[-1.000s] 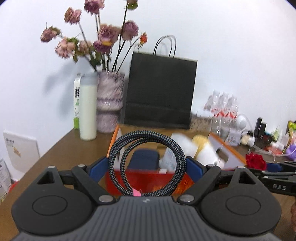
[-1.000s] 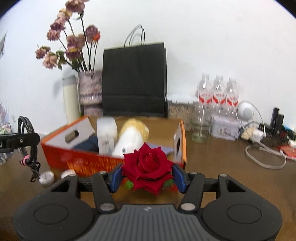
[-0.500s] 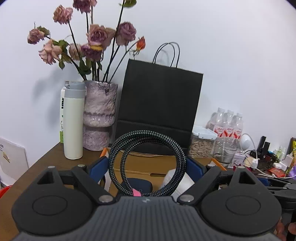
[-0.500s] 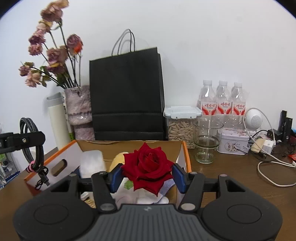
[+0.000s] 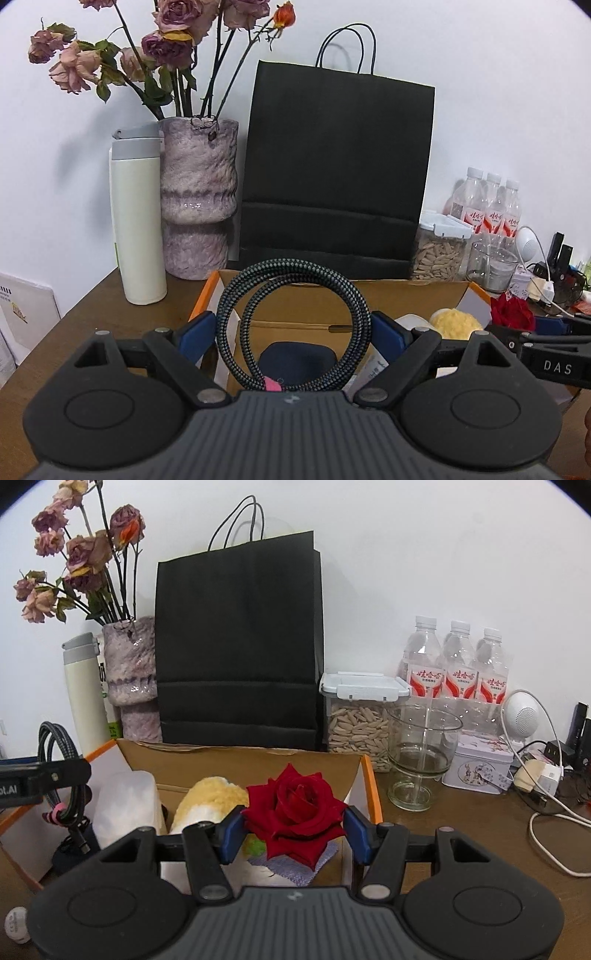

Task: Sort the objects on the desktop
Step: 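Carry the rose and cable into the box and open both tools, then withdraw both tools and move the right tool to the small orange item, then grasp the small orange item with the right tool while the left tool grasps the black USB cable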

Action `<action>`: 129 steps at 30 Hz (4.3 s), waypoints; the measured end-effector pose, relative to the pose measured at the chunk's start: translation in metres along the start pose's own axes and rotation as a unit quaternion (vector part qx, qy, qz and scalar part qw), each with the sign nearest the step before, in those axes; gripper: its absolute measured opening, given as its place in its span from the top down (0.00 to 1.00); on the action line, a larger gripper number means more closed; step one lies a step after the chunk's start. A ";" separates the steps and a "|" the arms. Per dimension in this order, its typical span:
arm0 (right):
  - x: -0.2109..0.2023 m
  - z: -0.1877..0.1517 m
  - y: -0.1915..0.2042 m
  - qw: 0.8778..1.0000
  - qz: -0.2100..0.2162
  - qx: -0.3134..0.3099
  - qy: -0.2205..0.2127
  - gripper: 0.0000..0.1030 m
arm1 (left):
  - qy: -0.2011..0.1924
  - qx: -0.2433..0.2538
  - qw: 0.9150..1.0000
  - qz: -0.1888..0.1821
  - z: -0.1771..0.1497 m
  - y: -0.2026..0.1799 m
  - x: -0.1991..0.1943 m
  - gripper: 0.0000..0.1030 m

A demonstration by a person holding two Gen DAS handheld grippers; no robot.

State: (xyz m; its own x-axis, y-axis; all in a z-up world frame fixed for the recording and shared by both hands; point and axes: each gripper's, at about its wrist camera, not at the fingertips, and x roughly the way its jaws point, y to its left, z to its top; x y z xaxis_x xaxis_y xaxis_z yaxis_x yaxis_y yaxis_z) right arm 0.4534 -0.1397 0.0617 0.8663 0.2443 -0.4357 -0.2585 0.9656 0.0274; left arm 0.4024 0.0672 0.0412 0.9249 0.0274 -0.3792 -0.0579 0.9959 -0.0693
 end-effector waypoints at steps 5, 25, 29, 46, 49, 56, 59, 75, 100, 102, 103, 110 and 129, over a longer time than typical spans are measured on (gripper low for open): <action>0.006 0.001 0.000 1.000 0.002 -0.001 0.000 0.46 | -0.001 0.009 1.000 0.002 -0.002 -0.003 0.003 0.13; 0.001 -0.001 -0.003 1.000 -0.001 0.007 0.003 0.03 | -0.018 0.021 1.000 0.014 -0.003 -0.010 -0.001 0.00; -0.006 0.002 -0.002 1.000 0.002 0.007 -0.012 0.00 | -0.021 0.022 0.999 0.019 -0.002 -0.010 -0.003 0.00; -0.022 0.006 0.001 0.999 -0.002 0.011 -0.037 0.00 | -0.049 0.009 0.998 0.035 0.005 -0.006 -0.023 0.00; -0.029 0.006 0.001 0.999 -0.008 0.012 -0.050 0.00 | -0.064 0.006 0.997 0.040 0.005 -0.006 -0.029 0.00; -0.048 0.005 -0.005 0.998 -0.014 0.019 -0.062 0.00 | -0.069 0.003 0.997 0.045 0.001 -0.005 -0.043 0.00; -0.056 0.001 -0.005 0.998 -0.015 0.018 -0.062 0.00 | -0.068 0.004 0.997 0.045 -0.002 -0.006 -0.051 0.00; -0.109 -0.043 -0.006 0.999 -0.022 0.007 -0.026 0.00 | -0.030 0.016 0.999 0.018 -0.033 -0.019 -0.097 0.00; -0.162 -0.129 -0.041 0.995 -0.011 -0.021 0.094 0.02 | 0.092 0.057 0.994 -0.006 -0.108 -0.054 -0.144 0.00; -0.155 -0.125 -0.043 0.995 -0.003 -0.019 0.096 0.11 | 0.097 0.060 0.993 -0.008 -0.111 -0.059 -0.143 0.00; -0.152 -0.124 -0.043 0.995 0.000 -0.020 0.099 0.19 | 0.099 0.062 0.993 -0.008 -0.112 -0.061 -0.143 0.00; -0.129 -0.112 -0.043 0.991 0.044 -0.033 0.120 0.56 | 0.116 0.068 0.991 -0.010 -0.113 -0.079 -0.131 0.00; -0.118 -0.097 -0.053 0.992 0.083 -0.014 0.089 0.89 | 0.153 0.052 0.987 0.000 -0.107 -0.116 -0.070 0.31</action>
State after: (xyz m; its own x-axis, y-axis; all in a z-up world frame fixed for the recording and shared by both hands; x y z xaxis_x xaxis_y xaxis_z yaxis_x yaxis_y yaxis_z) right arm 0.3234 -0.2286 0.0242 0.7221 0.3771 -0.5799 -0.4045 0.9103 0.0882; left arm 0.3043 -0.0594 -0.0231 0.7672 0.0151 -0.6413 -0.0040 0.9998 0.0188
